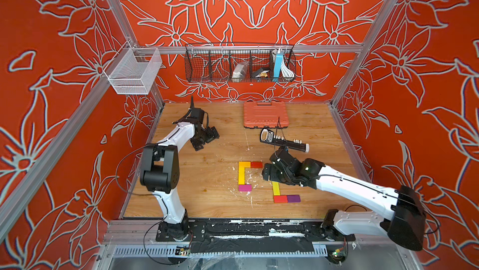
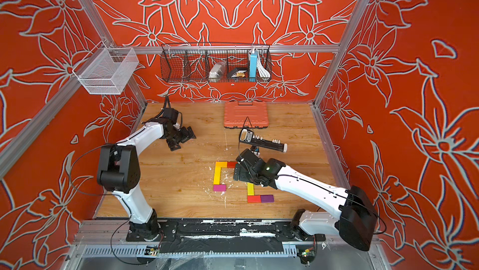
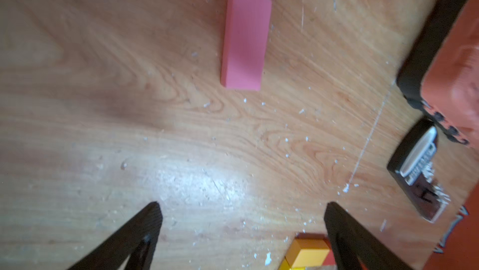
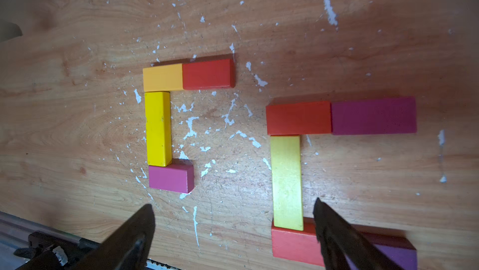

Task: Assemble the letter c with building blocks
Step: Pick up the building block from the center of the board.

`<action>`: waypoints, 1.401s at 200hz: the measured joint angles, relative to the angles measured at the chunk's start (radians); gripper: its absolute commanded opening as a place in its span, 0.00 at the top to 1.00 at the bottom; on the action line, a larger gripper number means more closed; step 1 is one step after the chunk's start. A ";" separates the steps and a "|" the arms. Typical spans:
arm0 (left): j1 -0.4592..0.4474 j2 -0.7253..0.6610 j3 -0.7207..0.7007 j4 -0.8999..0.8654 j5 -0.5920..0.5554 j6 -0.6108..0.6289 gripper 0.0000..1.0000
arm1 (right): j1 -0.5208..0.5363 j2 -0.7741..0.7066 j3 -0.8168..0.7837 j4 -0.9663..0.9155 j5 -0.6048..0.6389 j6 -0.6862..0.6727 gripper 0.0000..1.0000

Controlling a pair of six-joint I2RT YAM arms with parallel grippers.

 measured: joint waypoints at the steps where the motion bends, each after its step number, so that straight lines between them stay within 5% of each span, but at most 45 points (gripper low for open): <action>1: 0.000 0.004 0.004 -0.002 -0.003 0.002 0.02 | -0.001 -0.001 0.000 0.000 0.000 -0.001 0.02; 55: -0.032 0.211 0.254 -0.110 -0.139 0.066 0.04 | -0.054 -0.015 -0.024 0.008 -0.026 -0.080 0.02; 112: -0.036 0.323 0.415 -0.177 -0.217 0.092 0.18 | -0.065 0.053 -0.024 0.039 -0.057 -0.117 0.02; 241: -0.037 0.423 0.497 -0.222 -0.271 0.089 0.43 | -0.076 0.120 -0.014 0.061 -0.086 -0.143 0.02; 280: -0.038 0.433 0.492 -0.220 -0.270 0.083 0.65 | -0.081 0.119 -0.014 0.060 -0.086 -0.145 0.02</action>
